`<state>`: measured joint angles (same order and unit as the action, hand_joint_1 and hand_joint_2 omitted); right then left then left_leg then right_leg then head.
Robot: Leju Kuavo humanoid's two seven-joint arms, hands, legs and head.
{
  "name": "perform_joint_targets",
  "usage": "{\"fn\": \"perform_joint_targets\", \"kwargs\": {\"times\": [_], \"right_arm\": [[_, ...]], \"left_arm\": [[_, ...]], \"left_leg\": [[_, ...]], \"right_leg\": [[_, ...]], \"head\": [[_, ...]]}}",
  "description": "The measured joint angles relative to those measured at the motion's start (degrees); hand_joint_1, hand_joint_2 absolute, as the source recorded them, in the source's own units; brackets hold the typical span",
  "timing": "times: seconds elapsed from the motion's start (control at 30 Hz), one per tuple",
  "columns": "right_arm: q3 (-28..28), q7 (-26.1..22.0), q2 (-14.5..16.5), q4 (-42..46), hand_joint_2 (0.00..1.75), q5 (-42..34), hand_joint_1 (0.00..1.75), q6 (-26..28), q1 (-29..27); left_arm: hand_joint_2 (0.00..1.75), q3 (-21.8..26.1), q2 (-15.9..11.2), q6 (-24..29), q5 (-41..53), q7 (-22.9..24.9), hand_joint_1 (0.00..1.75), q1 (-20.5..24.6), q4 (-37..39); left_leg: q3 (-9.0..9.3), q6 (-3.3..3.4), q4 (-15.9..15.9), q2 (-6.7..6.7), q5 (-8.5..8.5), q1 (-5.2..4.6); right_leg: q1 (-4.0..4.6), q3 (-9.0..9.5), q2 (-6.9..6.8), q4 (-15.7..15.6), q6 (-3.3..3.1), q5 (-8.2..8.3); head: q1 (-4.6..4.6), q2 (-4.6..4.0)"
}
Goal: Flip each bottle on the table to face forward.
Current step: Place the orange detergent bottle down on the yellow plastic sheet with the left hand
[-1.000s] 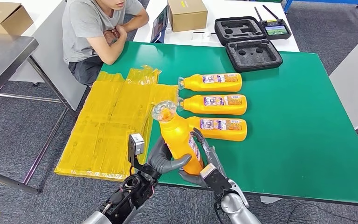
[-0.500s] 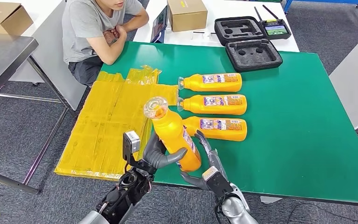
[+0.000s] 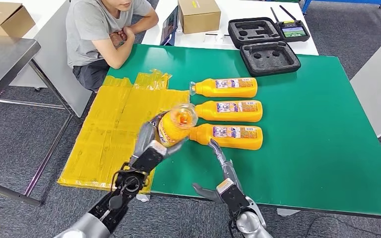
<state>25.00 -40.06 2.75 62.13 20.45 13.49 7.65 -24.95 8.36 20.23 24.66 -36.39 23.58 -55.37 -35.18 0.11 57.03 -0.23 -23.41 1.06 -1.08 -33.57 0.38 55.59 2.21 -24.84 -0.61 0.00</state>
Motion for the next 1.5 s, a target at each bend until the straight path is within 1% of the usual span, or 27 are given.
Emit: {"fn": "perform_joint_targets", "kwargs": {"times": [0.03,0.1,0.27,0.33,0.47,0.53,0.63,0.73,1.0,1.13,1.3,1.5], "right_arm": [[-0.1,0.0,0.0,0.2,1.75,-0.1,0.0,0.0,-0.2],[-0.2,0.0,0.0,0.5,1.75,-0.2,0.0,0.0,-0.6],[-0.5,0.0,0.0,1.3,1.75,-0.8,0.0,0.1,-1.2],[-0.6,0.0,-0.1,1.4,1.75,-1.0,0.0,0.3,-1.3],[-0.6,0.0,-0.1,1.6,1.75,-1.7,0.0,0.5,-1.4],[-0.6,0.0,-0.1,1.6,1.75,-2.0,0.0,0.5,-1.5],[-0.6,0.0,-0.2,1.6,1.75,-2.5,0.0,0.4,-1.7],[-0.6,0.0,-0.1,1.6,1.75,-2.9,0.0,0.3,-1.7],[-0.6,0.0,0.2,1.6,1.75,-3.0,0.0,-0.1,-1.7],[-0.6,0.0,0.4,1.5,1.75,-3.0,0.0,-0.7,-1.5],[-0.6,0.0,1.1,1.4,1.75,-2.4,0.0,-1.7,-1.2],[-0.6,0.0,1.6,1.4,1.75,-2.1,0.0,-2.5,-1.1]], "left_arm": [[1.75,-0.2,-0.5,1.8,3.2,1.4,1.75,0.6,0.6],[1.75,-0.2,-1.3,3.2,8.0,3.3,1.75,1.8,1.5],[1.75,-0.1,-2.4,1.6,12.2,5.3,1.75,3.5,2.2],[1.75,-0.1,-2.8,2.0,15.2,7.7,1.75,4.3,2.5],[1.75,-0.2,-4.0,4.4,25.0,14.7,1.75,6.4,3.6],[1.75,-0.4,-4.9,4.7,31.5,19.8,1.75,7.6,4.3],[1.75,-0.9,-6.3,2.4,41.2,27.7,1.75,9.7,5.5],[1.75,-1.3,-7.2,-0.9,45.7,31.7,1.75,12.0,7.5],[1.75,-1.7,-8.0,-2.9,47.5,33.4,1.75,14.6,11.2],[1.75,-1.7,-8.1,-6.0,48.1,34.5,1.75,15.5,14.1],[1.75,-1.5,-8.0,-10.2,49.1,36.4,1.75,17.1,19.6],[1.75,-0.4,-8.0,-12.4,49.1,35.4,1.75,17.9,24.7]], "left_leg": [[0.0,0.0,0.0,0.0,0.0,0.0],[-0.01,0.0,0.0,0.0,0.01,0.0],[-0.02,0.0,0.0,0.0,0.01,-0.02],[-0.03,0.0,0.0,0.0,0.01,-0.02],[-0.02,-0.01,0.0,0.0,0.01,0.0],[-0.02,-0.02,0.0,0.0,0.02,0.04],[-0.02,-0.04,0.0,0.0,0.04,0.08],[-0.02,-0.04,0.0,0.0,0.04,0.08],[-0.06,-0.04,0.0,-0.01,0.04,0.07],[-0.06,-0.04,0.0,0.0,0.04,0.08],[-0.05,-0.05,0.0,0.0,0.05,0.1],[-0.07,-0.05,0.0,0.0,0.04,0.09]], "right_leg": [[0.0,0.0,0.0,0.0,0.0,0.0],[0.0,0.0,0.0,0.0,0.0,0.0],[-0.03,-0.01,0.0,0.0,0.0,0.0],[-0.03,-0.01,0.0,0.0,0.0,0.0],[0.0,-0.03,0.0,0.0,0.0,0.0],[0.04,-0.02,0.0,0.0,-0.01,0.01],[0.07,-0.03,0.0,0.0,-0.01,0.01],[0.07,-0.02,0.0,0.0,-0.01,0.01],[0.07,-0.03,0.0,0.0,-0.01,0.01],[0.08,-0.04,0.0,0.0,-0.01,0.01],[0.09,-0.04,0.0,0.0,-0.01,0.01],[0.08,-0.05,0.0,0.0,-0.01,0.01]], "head": [[0.01,0.0],[0.01,0.0],[0.01,0.0],[0.02,0.0],[0.01,-0.01],[0.01,0.0],[0.02,0.0],[0.01,0.0],[0.02,0.0],[0.02,0.0],[0.02,-0.01],[0.02,0.0]]}}
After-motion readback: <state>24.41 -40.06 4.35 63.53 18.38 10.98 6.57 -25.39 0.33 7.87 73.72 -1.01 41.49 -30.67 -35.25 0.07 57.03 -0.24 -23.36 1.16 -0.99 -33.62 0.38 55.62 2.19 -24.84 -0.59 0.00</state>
